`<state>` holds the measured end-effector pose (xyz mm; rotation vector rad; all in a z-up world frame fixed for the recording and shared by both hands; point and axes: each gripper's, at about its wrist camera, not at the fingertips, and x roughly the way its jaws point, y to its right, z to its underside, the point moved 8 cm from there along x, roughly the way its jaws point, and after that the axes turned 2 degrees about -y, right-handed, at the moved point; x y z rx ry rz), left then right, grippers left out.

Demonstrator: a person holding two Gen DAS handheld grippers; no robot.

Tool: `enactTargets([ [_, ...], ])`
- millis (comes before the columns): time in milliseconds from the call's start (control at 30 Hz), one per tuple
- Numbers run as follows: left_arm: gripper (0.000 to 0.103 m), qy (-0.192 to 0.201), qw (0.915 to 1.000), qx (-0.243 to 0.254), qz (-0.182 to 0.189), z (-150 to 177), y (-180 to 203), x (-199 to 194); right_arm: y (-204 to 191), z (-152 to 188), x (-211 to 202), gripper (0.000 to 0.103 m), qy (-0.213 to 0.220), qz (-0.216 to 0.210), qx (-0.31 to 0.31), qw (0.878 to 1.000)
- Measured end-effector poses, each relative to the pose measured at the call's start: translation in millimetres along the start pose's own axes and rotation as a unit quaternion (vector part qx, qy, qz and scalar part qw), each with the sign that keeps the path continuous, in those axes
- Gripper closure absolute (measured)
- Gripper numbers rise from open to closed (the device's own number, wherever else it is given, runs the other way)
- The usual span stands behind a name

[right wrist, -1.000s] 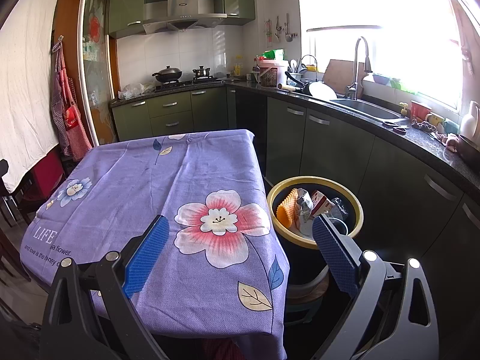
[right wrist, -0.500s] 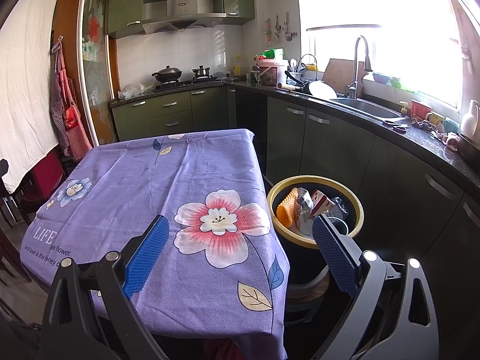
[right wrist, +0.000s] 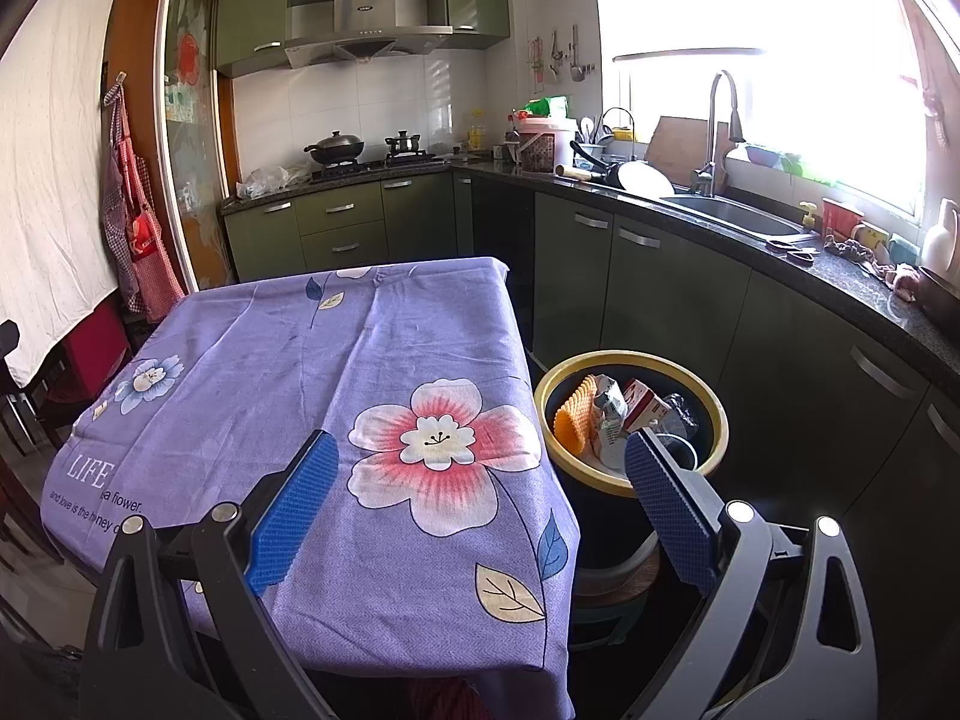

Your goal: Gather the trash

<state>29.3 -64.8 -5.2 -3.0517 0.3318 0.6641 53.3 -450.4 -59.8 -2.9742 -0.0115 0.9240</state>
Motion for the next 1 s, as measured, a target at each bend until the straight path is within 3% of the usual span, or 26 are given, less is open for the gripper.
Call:
enactTargets([
  [467, 0.007, -0.012, 0.9994, -0.012, 0.029, 4.8, 1.4, 8.8, -5.2, 5.6, 6.5, 0.008, -0.006, -0.001, -0.001, 1.0],
  [633, 0.007, -0.013, 0.9996, -0.005, 0.024, 5.7, 3.3, 13.6, -5.8, 6.7, 8.9, 0.008, -0.009, -0.001, -0.001, 1.0],
  [867, 0.007, -0.061, 0.9978, -0.015, 0.02, 10.6, -3.7, 44.9, -9.7, 2.0, 23.7, 0.008, -0.018, -0.006, -0.01, 1.0],
  [1000, 0.007, -0.086, 0.9961, -0.019, -0.003, 11.9, -18.8, 81.9, -15.0, -4.4, 41.6, 0.008, -0.028, -0.012, -0.016, 0.999],
])
